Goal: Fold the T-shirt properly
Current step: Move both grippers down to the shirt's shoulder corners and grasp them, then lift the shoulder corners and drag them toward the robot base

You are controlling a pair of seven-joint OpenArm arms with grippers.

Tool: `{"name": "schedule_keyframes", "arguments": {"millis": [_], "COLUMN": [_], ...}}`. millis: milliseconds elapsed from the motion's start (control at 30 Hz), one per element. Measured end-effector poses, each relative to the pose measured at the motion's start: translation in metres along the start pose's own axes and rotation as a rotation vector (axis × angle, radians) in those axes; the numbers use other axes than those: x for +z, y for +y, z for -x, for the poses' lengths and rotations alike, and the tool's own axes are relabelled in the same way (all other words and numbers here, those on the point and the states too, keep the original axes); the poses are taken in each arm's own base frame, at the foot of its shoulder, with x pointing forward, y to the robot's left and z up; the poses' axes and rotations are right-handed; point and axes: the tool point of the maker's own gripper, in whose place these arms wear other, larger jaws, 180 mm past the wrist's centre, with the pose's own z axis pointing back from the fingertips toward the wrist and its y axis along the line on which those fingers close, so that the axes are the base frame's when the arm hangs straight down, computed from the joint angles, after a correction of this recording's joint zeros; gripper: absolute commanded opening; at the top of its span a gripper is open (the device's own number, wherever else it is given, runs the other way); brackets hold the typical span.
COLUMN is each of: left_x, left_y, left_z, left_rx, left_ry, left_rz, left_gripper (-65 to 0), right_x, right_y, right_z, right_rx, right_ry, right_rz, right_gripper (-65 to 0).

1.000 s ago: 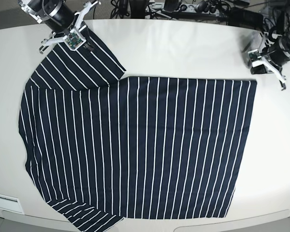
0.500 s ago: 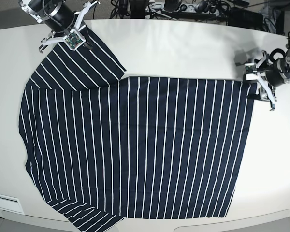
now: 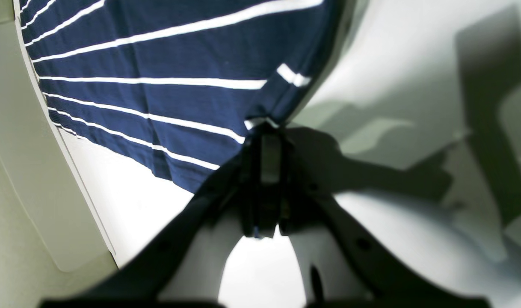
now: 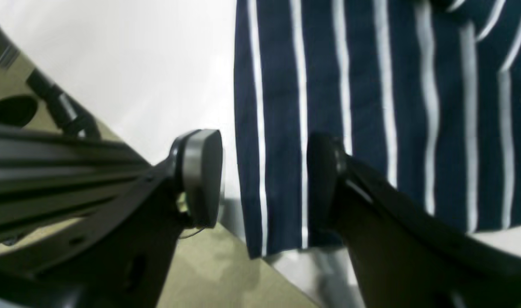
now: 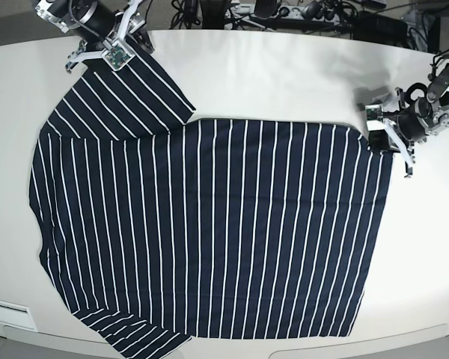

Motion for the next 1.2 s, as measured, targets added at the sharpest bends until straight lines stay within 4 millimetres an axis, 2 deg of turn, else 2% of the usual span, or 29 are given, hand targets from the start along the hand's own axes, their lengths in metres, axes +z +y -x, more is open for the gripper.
{"name": "schedule_keyframes", "arguments": {"millis": [133,333,533,567,600,667,700,833,967,1100,1200], "left_x": [-0.001,-0.001,-0.001,-0.001,-0.001,-0.001,-0.001,-0.001,0.001,0.010,0.022], "left_y": [0.002,0.003,0.003,0.003,0.003,0.003,0.003,0.005,0.009,0.013,0.005], "left_z": [0.000,0.000,0.000,0.000,0.000,0.000,0.000,-0.001,-0.004,-0.009,-0.015], "left_rx": [0.002,0.002,0.003,0.003,0.003,0.003,0.003,-0.002,0.000,-0.022,-0.054], "left_ry": [0.005,0.006,0.008,0.008,0.007,0.006,0.006,0.014,0.045,0.089,0.108], "left_rz": [-0.016,-0.017,-0.020,-0.019,-0.020,-0.020,-0.020,-0.028,-0.053,-0.083,-0.079], "left_gripper": [-65.0,-65.0,-65.0,-65.0,-65.0,-65.0,-65.0,-65.0,-65.0,-65.0,-65.0], "right_x": [-0.004,-0.015,-0.030,-0.030,-0.030,-0.030,-0.030,-0.029,-0.019,-0.003,0.017], "right_y": [-0.001,-0.004,-0.017,-0.018,-0.018,-0.019,-0.020,-0.029,-0.042,-0.039,-0.038], "right_z": [0.014,0.024,0.023,0.023,0.023,0.023,0.023,0.023,0.020,-0.002,-0.017], "right_rx": [-0.022,-0.045,-0.070,-0.069,-0.070,-0.072,-0.075,-0.092,-0.028,0.028,0.114], "right_ry": [0.036,0.041,0.008,0.007,0.007,0.006,0.006,0.011,0.069,0.066,0.045], "right_rz": [-0.001,-0.012,-0.006,-0.005,-0.005,0.000,0.007,0.058,0.147,0.167,0.218], "right_gripper": [-30.7,-30.7,-30.7,-32.2,-38.0,-58.5,-65.0,-65.0,-65.0,-65.0,-65.0]}}
